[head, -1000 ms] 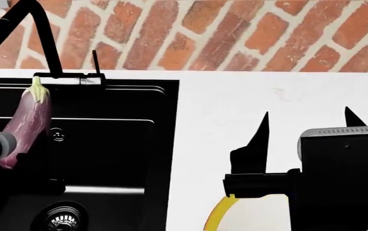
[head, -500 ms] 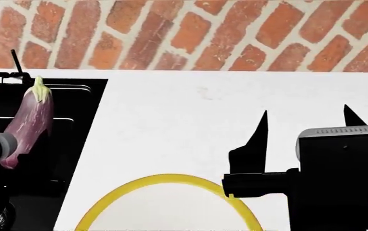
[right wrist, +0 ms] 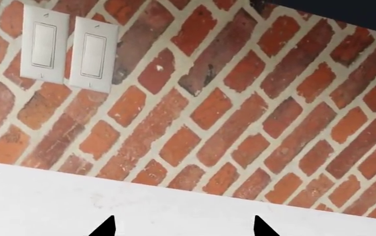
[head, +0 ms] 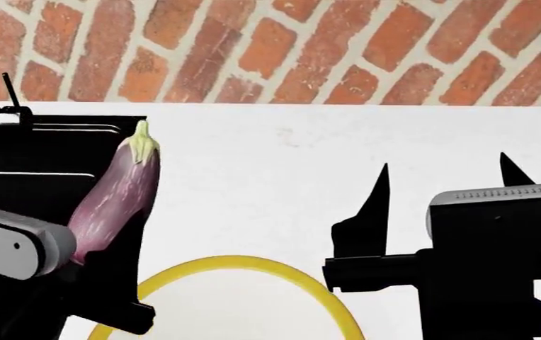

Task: There is a mixed pile of frozen fruits and vegetables on the counter. Locate all the frozen vegetables and place the items in a bowl on the counter. Take all the frozen fruits and defrost them in a running sink.

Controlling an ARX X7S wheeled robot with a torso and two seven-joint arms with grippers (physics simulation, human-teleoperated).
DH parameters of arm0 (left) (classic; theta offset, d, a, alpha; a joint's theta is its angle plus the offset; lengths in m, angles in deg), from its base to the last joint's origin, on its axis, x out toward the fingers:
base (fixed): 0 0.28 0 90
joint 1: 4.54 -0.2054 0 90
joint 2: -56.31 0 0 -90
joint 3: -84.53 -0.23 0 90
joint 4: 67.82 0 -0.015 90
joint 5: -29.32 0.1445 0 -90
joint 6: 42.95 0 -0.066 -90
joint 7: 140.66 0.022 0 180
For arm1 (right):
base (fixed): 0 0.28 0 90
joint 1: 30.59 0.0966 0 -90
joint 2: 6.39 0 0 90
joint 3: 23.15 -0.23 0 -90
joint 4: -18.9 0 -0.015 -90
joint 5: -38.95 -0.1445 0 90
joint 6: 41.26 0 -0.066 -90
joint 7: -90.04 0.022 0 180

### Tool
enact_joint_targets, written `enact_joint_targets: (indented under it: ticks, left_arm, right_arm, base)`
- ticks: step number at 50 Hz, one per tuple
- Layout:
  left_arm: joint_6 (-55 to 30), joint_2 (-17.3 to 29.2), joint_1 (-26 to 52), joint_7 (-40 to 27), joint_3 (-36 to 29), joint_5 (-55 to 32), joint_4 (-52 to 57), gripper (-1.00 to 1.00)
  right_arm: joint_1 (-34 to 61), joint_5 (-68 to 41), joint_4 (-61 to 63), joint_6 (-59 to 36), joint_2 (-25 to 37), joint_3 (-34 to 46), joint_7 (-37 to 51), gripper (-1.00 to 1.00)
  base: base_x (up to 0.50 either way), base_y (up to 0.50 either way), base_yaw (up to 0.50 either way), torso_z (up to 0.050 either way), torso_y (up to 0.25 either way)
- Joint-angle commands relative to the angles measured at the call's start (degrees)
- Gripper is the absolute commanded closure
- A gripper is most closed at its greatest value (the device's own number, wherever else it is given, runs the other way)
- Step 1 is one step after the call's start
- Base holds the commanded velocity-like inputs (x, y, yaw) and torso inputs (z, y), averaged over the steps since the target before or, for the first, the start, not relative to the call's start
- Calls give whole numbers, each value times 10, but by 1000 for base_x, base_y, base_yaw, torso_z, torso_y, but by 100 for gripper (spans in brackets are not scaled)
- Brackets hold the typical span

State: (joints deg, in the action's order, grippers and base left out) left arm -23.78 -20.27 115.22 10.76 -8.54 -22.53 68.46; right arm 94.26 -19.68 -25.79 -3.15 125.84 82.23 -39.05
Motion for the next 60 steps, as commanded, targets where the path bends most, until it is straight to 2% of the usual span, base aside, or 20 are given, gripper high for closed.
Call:
enact_joint_targets:
  ticks: [1,20,31,42,49,60]
  left_arm:
    - [-6,-26,-3,-8,-49,-37,21,100]
    - [81,-48,-48,46,-202,48,-41,100]
    - [83,-32,-44,34,-217,70,-57,100]
    - [30,-22,-49,-8,-194,24,0,100]
    - [15,-8,-78,-29,-186,1,39,100]
    - [12,2,-66,-39,-180,0,26,100]
  right_arm:
    - [-1,5,-4,4,0,5,-4,-100]
    - [-4,11,-11,9,-2,12,-10,-100]
    - [-4,7,-9,8,2,9,-7,-100]
    - [-3,3,-10,6,2,10,-3,-100]
    - [-4,7,-15,7,-1,16,-6,-100]
    - [-8,-2,-14,8,2,12,-4,-100]
  base:
    - [0,0,0,0,0]
    - [0,0,0,0,1]
    - [0,0,0,0,1]
    - [0,0,0,0,0]
    - [0,0,0,0,0]
    - [0,0,0,0,1]
